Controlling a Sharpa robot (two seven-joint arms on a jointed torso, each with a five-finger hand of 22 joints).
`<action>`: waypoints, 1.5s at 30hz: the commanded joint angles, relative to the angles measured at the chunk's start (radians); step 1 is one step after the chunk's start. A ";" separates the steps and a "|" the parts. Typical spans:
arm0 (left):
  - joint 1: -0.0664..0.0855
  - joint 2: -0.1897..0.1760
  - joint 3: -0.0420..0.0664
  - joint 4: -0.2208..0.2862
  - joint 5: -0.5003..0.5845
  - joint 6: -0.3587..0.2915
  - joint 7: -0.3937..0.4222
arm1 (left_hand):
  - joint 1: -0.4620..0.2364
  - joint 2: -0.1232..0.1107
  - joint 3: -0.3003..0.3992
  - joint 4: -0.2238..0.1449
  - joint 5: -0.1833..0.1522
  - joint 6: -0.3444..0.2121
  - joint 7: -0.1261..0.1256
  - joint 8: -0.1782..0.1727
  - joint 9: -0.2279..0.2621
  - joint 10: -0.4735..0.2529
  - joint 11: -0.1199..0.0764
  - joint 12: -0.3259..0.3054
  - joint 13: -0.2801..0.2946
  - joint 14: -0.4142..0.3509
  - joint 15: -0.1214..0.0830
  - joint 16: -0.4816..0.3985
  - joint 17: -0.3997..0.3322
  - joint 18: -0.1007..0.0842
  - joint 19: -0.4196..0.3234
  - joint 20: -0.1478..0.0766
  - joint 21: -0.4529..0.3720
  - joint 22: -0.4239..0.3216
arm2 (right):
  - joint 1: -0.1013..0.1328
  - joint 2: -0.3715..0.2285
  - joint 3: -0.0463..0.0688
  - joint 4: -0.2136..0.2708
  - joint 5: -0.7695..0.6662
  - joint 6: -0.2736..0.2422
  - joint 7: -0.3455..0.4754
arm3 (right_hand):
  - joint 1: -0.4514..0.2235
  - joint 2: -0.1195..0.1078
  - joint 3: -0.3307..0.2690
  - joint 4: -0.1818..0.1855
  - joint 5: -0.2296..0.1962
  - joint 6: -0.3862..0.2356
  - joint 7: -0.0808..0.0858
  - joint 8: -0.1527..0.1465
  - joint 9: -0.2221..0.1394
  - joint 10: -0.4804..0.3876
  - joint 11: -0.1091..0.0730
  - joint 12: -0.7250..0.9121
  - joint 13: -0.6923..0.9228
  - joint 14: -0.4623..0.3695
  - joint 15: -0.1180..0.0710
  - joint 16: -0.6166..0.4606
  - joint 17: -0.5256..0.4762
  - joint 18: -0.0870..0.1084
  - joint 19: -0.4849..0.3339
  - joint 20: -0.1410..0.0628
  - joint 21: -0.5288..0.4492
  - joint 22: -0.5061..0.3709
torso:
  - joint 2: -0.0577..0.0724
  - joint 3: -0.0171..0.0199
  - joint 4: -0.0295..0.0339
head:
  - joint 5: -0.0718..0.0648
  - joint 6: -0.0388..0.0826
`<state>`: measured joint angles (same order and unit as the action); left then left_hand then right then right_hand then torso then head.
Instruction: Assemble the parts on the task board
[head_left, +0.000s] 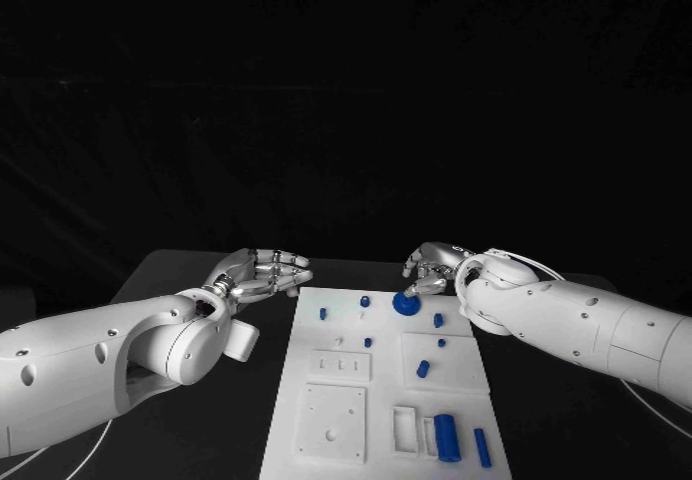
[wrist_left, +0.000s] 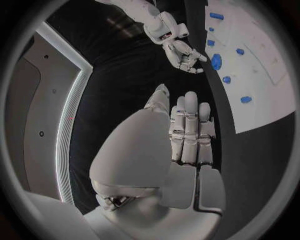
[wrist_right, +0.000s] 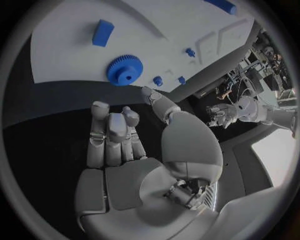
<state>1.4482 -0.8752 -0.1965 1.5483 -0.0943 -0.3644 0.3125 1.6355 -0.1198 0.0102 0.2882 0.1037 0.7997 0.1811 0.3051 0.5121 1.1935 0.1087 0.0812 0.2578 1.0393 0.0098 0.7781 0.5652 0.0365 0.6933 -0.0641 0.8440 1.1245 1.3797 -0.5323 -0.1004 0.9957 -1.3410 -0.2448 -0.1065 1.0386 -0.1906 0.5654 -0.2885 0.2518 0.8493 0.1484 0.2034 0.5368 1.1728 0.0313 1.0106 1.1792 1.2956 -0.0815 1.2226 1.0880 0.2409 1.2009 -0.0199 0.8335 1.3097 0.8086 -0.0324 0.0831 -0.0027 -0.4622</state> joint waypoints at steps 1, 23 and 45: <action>0.001 0.000 0.001 0.001 -0.006 0.020 0.013 | -0.004 -0.003 -0.001 0.001 0.001 0.004 0.000 -0.004 0.002 -0.003 0.002 -0.003 0.002 0.005 0.000 -0.006 -0.001 -0.001 -0.006 -0.022 -0.004 -0.001 | -0.014 0.005 0.000 -0.013 -0.006 0.053 0.003 | -0.007 0.005 -0.010 0.000 0.006 -0.009 0.004 -0.005 -0.004 -0.005 0.006 0.008 0.002 -0.001 0.008 0.004 0.005 0.021 0.008 -0.016 0.008 0.022 | 0.001 0.0008 0.0003 | 0.003 0.001; 0.001 0.003 0.000 0.006 -0.006 0.020 0.011 | -0.006 -0.002 -0.001 0.001 0.002 0.002 0.001 -0.006 0.002 -0.005 0.003 -0.006 0.002 0.005 0.001 -0.006 -0.001 -0.002 -0.006 -0.022 -0.004 -0.002 | -0.050 0.047 0.000 -0.081 -0.020 0.046 0.016 | -0.001 0.023 -0.006 0.001 0.021 -0.010 0.006 -0.008 -0.014 -0.018 0.008 0.034 -0.003 -0.002 0.011 0.008 0.022 0.021 0.002 -0.020 0.025 0.020 | 0.002 0.0007 0.0033 | 0.007 -0.008; 0.001 -0.002 0.000 0.010 -0.006 0.017 0.013 | -0.007 -0.002 -0.001 0.001 0.001 0.001 0.002 -0.008 0.002 -0.006 0.004 -0.007 0.003 0.006 0.001 -0.006 -0.001 -0.002 -0.007 -0.023 -0.004 -0.002 | -0.059 0.038 0.000 -0.075 -0.050 0.060 0.012 | 0.043 0.027 0.084 -0.002 0.061 0.014 0.001 0.003 -0.022 -0.023 0.003 0.050 -0.025 0.002 0.007 0.002 0.033 0.021 -0.004 -0.019 0.039 0.020 | 0.001 0.0015 0.0031 | 0.008 -0.015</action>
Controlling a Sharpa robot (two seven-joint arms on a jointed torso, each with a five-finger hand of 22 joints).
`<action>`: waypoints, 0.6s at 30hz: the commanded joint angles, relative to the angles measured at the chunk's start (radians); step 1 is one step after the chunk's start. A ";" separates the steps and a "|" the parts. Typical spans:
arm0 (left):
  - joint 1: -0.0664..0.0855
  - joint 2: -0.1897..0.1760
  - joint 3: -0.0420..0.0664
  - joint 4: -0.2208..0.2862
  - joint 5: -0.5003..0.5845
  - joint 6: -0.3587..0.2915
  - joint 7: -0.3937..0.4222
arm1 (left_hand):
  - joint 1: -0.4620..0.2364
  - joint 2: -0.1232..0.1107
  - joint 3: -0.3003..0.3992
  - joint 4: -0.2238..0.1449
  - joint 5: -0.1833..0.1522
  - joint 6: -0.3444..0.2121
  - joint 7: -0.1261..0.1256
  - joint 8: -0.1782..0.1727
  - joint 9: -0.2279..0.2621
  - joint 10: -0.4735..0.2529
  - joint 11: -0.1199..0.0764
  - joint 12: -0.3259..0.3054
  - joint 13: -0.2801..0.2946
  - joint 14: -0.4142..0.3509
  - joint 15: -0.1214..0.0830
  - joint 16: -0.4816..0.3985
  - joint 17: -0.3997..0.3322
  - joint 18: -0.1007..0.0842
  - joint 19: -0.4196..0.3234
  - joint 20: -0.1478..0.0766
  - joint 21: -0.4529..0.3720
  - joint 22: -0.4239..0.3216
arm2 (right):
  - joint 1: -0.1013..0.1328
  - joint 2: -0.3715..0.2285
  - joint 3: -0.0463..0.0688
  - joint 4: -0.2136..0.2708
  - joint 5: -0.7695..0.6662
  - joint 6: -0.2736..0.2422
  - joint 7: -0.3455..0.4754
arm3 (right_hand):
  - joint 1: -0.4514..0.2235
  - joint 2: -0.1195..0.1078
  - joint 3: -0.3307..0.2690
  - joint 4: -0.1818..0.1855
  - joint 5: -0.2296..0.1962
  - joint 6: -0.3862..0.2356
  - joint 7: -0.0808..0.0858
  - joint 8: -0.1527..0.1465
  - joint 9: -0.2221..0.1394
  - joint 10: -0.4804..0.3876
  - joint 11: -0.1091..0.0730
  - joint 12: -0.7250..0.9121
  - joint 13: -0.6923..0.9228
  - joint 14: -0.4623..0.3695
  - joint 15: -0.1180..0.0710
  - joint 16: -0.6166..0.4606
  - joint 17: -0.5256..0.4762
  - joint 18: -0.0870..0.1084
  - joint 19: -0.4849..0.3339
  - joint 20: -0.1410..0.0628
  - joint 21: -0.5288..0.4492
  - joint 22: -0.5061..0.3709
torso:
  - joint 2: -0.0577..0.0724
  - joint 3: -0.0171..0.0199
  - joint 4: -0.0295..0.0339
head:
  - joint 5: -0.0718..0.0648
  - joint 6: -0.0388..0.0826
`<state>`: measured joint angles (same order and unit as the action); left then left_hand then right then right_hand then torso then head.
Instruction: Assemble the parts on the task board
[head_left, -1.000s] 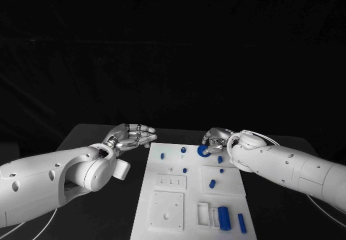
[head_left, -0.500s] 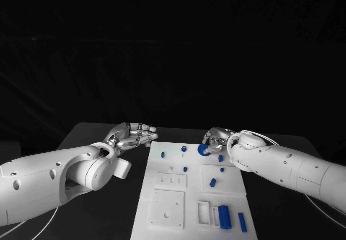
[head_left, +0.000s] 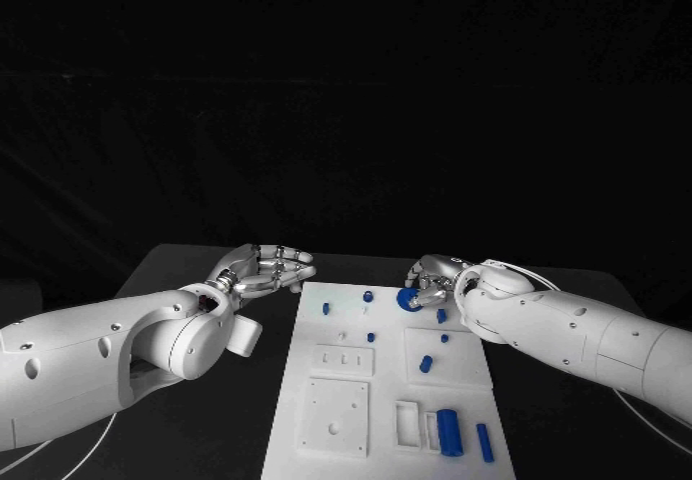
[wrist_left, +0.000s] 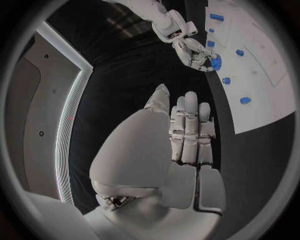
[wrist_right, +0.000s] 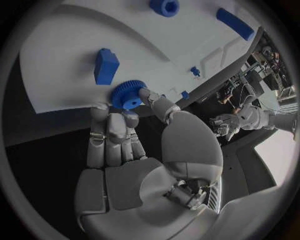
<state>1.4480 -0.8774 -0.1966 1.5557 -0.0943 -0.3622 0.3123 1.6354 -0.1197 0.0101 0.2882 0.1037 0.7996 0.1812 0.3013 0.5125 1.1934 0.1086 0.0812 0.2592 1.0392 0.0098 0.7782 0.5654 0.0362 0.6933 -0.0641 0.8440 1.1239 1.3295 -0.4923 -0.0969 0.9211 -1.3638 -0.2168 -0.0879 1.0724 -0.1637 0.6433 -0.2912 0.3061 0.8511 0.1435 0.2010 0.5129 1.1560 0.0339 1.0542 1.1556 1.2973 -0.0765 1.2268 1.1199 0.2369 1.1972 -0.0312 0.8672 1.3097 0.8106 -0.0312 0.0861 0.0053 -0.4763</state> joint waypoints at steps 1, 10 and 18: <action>0.001 0.000 0.000 0.003 -0.006 0.015 0.013 | -0.006 -0.002 -0.001 0.001 0.001 0.001 0.002 -0.004 0.002 -0.006 0.004 -0.007 0.001 0.006 0.001 -0.006 -0.002 -0.002 -0.007 -0.023 -0.004 -0.001 | -0.009 -0.003 -0.004 0.000 -0.032 0.031 -0.007 | 0.011 0.000 0.009 0.000 0.006 0.013 0.006 0.006 0.002 -0.007 0.001 0.007 -0.002 0.000 0.001 -0.003 0.002 0.025 -0.001 -0.007 0.006 0.020 | 0.000 0.0004 0.0000 | -0.001 -0.001; 0.001 -0.004 0.000 0.003 -0.006 0.014 0.012 | -0.006 -0.003 -0.001 0.000 0.001 0.001 0.002 -0.004 0.002 -0.006 0.004 -0.007 0.002 0.006 0.001 -0.007 -0.002 -0.002 -0.007 -0.023 -0.004 -0.002 | -0.015 -0.009 -0.004 -0.001 -0.058 -0.002 0.000 | 0.009 -0.012 0.010 0.001 -0.002 0.009 0.007 0.003 -0.001 -0.010 0.002 0.009 -0.006 0.001 0.002 -0.004 0.003 0.025 -0.003 -0.006 0.008 0.020 | 0.000 0.0005 0.0005 | -0.002 -0.001; 0.001 -0.004 0.000 0.004 -0.006 0.015 0.012 | -0.005 -0.003 -0.001 0.000 0.001 0.001 0.002 -0.004 0.002 -0.006 0.004 -0.007 0.002 0.006 0.001 -0.007 -0.002 -0.002 -0.007 -0.023 -0.004 -0.002 | -0.016 -0.015 -0.004 0.010 -0.039 -0.079 0.028 | -0.022 -0.026 -0.035 0.000 0.024 -0.018 0.016 -0.009 -0.009 -0.019 0.010 0.014 -0.013 0.000 0.010 -0.009 0.006 0.025 -0.007 -0.004 0.013 0.019 | 0.000 0.0001 0.0001 | -0.004 -0.001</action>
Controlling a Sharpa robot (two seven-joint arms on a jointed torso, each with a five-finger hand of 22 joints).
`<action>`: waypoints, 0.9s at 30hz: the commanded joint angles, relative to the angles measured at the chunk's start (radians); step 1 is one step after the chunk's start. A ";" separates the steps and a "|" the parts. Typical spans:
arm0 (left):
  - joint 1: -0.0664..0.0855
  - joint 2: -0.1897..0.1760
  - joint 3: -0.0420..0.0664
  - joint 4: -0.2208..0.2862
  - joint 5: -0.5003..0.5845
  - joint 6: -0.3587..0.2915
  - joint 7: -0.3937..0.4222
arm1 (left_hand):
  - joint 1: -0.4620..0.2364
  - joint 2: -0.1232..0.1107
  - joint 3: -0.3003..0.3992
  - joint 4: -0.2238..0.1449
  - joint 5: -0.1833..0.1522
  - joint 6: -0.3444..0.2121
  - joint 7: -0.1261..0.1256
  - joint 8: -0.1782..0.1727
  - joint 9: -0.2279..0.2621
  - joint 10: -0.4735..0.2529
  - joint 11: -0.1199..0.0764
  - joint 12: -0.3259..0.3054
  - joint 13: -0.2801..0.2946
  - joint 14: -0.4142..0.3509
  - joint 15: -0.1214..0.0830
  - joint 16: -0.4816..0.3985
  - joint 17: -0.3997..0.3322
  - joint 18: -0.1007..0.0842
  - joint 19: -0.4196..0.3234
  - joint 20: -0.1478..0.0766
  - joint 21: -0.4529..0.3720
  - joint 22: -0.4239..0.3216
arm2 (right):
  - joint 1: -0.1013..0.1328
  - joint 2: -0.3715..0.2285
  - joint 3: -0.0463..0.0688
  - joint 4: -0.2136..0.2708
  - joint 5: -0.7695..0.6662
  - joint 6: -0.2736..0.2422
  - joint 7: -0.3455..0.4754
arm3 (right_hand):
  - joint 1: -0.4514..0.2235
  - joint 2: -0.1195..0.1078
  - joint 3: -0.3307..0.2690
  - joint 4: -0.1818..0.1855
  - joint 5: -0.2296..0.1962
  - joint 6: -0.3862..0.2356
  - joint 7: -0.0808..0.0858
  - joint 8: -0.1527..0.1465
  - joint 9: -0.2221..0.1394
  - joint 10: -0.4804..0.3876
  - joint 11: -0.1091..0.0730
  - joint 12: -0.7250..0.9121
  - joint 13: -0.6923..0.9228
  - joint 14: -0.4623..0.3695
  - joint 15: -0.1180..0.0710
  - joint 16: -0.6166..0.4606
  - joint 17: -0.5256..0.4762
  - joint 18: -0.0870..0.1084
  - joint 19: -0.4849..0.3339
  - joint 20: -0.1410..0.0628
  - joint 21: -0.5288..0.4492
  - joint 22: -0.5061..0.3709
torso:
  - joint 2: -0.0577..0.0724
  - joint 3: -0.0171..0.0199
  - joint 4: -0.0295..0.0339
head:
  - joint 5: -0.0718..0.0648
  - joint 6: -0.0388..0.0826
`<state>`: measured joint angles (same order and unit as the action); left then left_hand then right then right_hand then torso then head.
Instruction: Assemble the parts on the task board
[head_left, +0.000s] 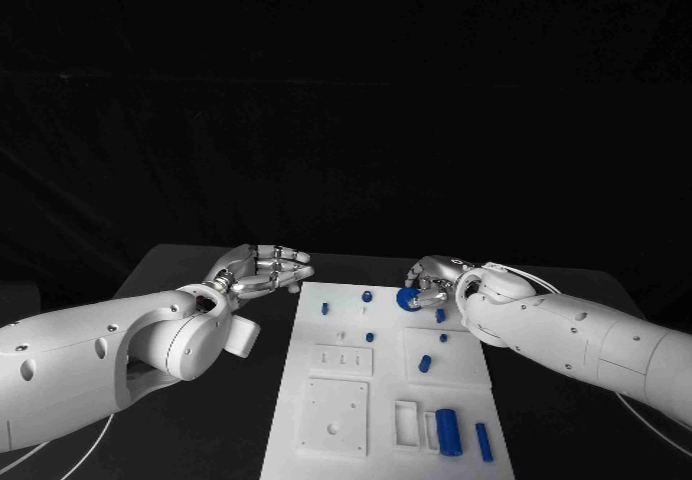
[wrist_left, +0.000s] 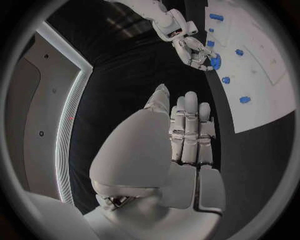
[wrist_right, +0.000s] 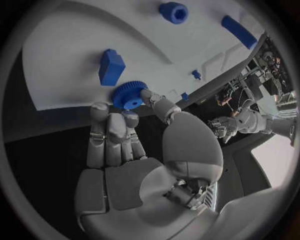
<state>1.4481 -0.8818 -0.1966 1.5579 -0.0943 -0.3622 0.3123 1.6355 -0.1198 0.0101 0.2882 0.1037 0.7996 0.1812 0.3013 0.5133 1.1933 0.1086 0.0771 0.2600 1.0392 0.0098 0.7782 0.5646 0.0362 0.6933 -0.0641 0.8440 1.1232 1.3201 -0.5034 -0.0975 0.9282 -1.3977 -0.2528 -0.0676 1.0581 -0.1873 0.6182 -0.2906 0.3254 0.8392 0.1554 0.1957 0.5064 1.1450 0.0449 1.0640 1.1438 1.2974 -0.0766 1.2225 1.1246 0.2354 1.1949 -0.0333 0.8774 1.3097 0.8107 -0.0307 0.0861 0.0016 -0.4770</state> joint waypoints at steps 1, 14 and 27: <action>0.001 0.000 0.000 0.002 -0.006 0.015 0.012 | -0.005 -0.003 -0.001 0.000 0.001 0.001 0.002 -0.005 0.001 -0.006 0.004 -0.003 0.001 0.006 0.001 -0.007 -0.001 -0.002 -0.007 -0.023 -0.004 -0.001 | -0.007 -0.005 -0.003 0.005 -0.002 -0.052 0.011 | -0.010 -0.002 -0.016 0.000 0.007 -0.006 0.004 -0.003 -0.003 -0.008 -0.001 0.006 -0.002 0.000 0.010 -0.005 0.002 0.026 -0.005 -0.002 0.004 0.019 | 0.000 -0.0002 -0.0001 | -0.001 0.000; 0.001 -0.003 0.000 0.001 -0.006 0.016 0.011 | -0.005 -0.003 -0.001 0.000 0.001 0.001 0.002 -0.005 0.001 -0.006 0.004 -0.004 0.001 0.006 0.001 -0.007 -0.001 -0.002 -0.007 -0.023 -0.004 -0.001 | -0.009 -0.023 -0.003 0.022 0.008 -0.069 0.011 | -0.014 0.001 -0.032 0.001 0.013 -0.004 0.003 0.000 -0.003 -0.007 -0.002 0.010 -0.007 0.002 0.010 -0.005 0.004 0.026 -0.003 -0.004 0.006 0.018 | 0.000 -0.0012 0.0019 | -0.004 0.001; 0.001 -0.006 0.000 0.002 -0.006 0.018 0.010 | -0.005 -0.002 -0.001 0.000 0.001 0.001 0.003 -0.005 0.002 -0.006 0.004 -0.004 0.002 0.006 0.001 -0.007 -0.001 -0.002 -0.007 -0.023 -0.004 -0.002 | -0.011 -0.039 -0.003 0.038 0.021 -0.066 0.007 | -0.012 0.008 -0.035 0.001 0.015 0.007 0.000 0.007 -0.001 -0.006 -0.004 0.013 -0.012 0.002 0.007 -0.006 0.006 0.026 -0.001 -0.005 0.006 0.016 | 0.000 -0.0003 0.0014 | -0.006 0.001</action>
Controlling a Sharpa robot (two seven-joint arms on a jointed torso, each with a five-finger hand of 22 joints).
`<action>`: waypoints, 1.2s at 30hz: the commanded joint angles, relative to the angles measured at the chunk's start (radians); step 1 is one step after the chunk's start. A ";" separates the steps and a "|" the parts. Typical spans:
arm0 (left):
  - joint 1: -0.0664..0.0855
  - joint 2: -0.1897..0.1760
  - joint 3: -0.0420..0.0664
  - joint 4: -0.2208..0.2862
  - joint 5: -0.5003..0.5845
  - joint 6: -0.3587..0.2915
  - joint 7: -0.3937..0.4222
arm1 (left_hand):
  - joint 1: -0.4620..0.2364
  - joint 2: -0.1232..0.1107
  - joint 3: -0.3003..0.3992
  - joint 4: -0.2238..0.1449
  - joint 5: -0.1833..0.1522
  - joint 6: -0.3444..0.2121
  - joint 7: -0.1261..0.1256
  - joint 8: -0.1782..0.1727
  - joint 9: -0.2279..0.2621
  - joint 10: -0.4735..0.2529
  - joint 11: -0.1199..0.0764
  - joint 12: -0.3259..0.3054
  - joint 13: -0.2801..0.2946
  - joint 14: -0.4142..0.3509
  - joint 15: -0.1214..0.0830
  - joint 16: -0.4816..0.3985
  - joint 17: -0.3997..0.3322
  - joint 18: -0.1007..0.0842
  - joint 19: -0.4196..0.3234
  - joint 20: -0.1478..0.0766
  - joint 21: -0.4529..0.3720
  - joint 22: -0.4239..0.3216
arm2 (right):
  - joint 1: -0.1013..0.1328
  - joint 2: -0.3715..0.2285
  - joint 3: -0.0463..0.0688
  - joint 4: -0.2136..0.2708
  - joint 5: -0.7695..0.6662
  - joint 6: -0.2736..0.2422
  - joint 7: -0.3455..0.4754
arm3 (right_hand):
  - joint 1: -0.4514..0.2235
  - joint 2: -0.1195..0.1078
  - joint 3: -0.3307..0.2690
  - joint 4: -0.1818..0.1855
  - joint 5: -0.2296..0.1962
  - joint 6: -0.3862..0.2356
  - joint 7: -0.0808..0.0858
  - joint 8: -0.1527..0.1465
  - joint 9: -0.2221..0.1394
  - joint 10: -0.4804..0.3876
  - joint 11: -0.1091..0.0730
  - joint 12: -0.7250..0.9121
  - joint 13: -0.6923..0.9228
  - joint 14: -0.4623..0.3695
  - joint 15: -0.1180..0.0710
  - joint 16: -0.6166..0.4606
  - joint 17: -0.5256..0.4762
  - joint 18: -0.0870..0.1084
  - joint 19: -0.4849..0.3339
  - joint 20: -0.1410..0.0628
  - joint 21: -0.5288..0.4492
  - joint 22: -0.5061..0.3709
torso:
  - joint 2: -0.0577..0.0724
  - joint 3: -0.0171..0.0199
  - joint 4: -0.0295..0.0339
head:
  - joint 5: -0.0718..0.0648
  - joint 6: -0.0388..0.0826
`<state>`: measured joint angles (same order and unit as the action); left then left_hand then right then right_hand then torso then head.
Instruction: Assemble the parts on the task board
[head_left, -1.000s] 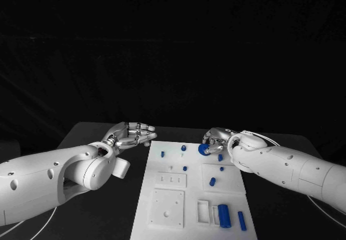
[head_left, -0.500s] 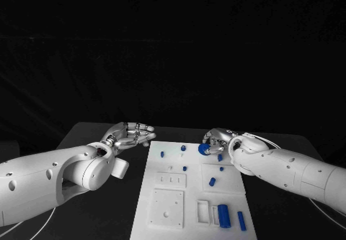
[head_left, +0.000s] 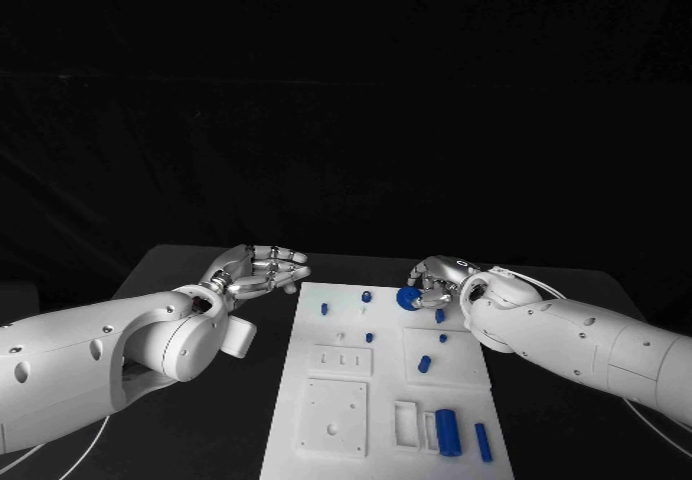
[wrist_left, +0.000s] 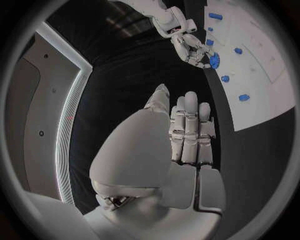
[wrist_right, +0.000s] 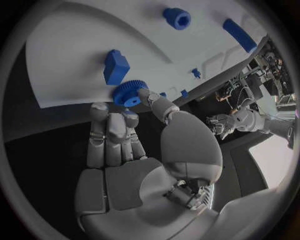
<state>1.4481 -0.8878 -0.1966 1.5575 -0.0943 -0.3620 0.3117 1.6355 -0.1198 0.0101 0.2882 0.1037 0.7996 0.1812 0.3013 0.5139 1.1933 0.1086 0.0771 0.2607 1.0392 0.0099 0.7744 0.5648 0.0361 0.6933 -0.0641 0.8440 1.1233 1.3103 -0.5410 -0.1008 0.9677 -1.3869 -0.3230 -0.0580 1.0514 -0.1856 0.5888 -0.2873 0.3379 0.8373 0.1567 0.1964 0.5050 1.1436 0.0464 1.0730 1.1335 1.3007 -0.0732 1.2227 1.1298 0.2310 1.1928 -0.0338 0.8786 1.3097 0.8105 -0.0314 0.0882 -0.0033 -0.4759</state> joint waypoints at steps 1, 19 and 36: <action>0.001 -0.001 0.000 0.003 -0.006 0.017 0.010 | -0.005 -0.002 -0.001 0.001 0.001 0.001 0.003 -0.006 0.001 -0.006 0.004 -0.004 0.001 0.006 0.001 -0.003 -0.001 -0.002 -0.007 -0.023 -0.004 -0.002 | -0.001 -0.001 0.000 -0.003 0.011 0.011 -0.003 | -0.006 0.006 -0.007 -0.002 0.003 0.009 -0.002 0.006 0.000 -0.004 -0.006 0.004 -0.002 -0.001 0.003 -0.006 0.002 0.031 0.001 -0.005 0.005 0.016 | 0.000 0.0004 -0.0007 | -0.001 0.000; 0.001 0.002 0.000 0.004 -0.006 0.019 0.010 | -0.006 -0.001 -0.001 0.001 0.001 0.000 0.003 -0.006 0.001 -0.006 0.004 -0.005 0.001 0.006 0.001 -0.004 -0.001 -0.002 -0.007 -0.023 -0.004 -0.002 | -0.009 0.026 0.000 -0.046 0.028 0.101 -0.009 | -0.037 0.029 -0.028 0.002 0.000 0.013 -0.003 0.010 -0.002 -0.009 -0.008 0.007 -0.013 0.000 0.002 -0.011 0.005 0.031 -0.002 -0.003 0.002 0.015 | 0.000 -0.0003 0.0015 | -0.005 -0.001; 0.001 -0.002 0.000 0.005 -0.006 0.018 0.010 | -0.005 -0.001 0.000 0.000 0.001 0.000 0.003 -0.007 0.002 -0.007 0.004 -0.005 0.002 0.006 0.001 -0.004 -0.001 -0.002 -0.008 -0.023 -0.004 -0.002 | -0.025 0.023 -0.003 -0.039 -0.066 0.113 -0.042 | 0.036 0.023 0.046 -0.001 -0.053 0.038 -0.012 0.025 -0.001 -0.012 -0.015 0.014 -0.025 0.002 -0.005 -0.018 0.009 0.031 -0.005 -0.004 -0.001 0.016 | 0.000 -0.0002 -0.0005 | -0.006 -0.005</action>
<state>1.4481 -0.8893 -0.1967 1.5590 -0.0943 -0.3614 0.3115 1.6355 -0.1198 0.0101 0.2882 0.1037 0.7996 0.1812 0.3014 0.5145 1.1897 0.1121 0.0771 0.2613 1.0391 0.0099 0.7744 0.5650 0.0305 0.6933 -0.0641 0.8440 1.1227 1.3062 -0.5157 -0.0925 0.9309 -1.4017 -0.2750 -0.0661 1.0664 -0.1689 0.6290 -0.2876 0.2866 0.8562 0.1381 0.2119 0.4983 1.1330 0.0354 1.0831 1.1095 1.3007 -0.0732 1.2100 1.1379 0.2308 1.1836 -0.0322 0.8785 1.3097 0.8107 -0.0317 0.0889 -0.0097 -0.4794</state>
